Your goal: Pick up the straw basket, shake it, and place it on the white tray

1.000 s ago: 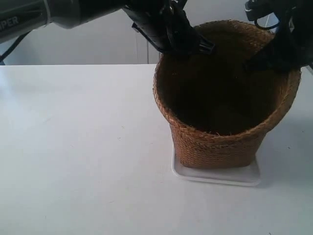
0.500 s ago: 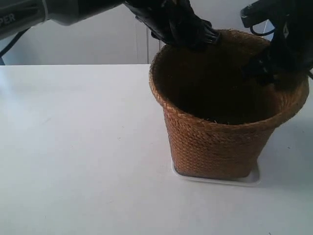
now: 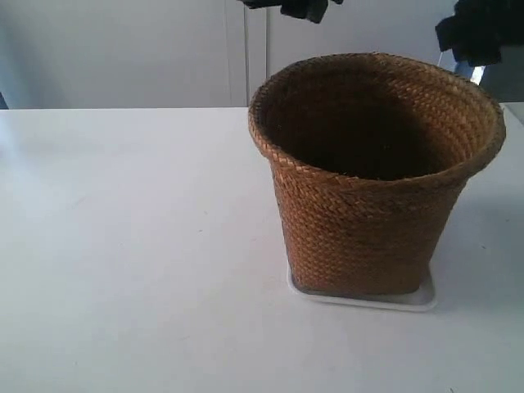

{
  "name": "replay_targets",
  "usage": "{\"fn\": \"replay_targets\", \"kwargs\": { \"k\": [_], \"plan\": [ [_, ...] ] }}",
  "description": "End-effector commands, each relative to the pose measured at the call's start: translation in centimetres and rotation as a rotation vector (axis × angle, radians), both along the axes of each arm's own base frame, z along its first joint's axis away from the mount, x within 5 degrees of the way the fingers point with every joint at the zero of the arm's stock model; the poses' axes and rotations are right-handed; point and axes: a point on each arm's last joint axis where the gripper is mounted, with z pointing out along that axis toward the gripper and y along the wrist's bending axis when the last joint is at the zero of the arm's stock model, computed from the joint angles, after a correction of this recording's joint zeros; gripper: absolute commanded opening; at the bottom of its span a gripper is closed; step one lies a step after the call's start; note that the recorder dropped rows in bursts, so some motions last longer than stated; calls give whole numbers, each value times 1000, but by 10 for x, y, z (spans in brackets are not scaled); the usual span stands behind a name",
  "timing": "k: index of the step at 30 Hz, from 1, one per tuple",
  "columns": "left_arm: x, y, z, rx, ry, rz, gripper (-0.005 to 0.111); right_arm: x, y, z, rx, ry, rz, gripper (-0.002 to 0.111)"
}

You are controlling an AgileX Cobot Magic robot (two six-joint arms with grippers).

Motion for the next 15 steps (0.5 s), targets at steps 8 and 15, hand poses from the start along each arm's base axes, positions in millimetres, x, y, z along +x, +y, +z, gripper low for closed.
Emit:
{"fn": "replay_targets", "kwargs": {
  "k": [8, 15],
  "plan": [
    [-49, 1, 14, 138, 110, -83, 38, -51, -3, -1, 71, -196, 84, 74],
    [-79, -1, 9, 216, 132, -132, 16, -72, -5, 4, 90, -290, 111, 74]
  ]
}}
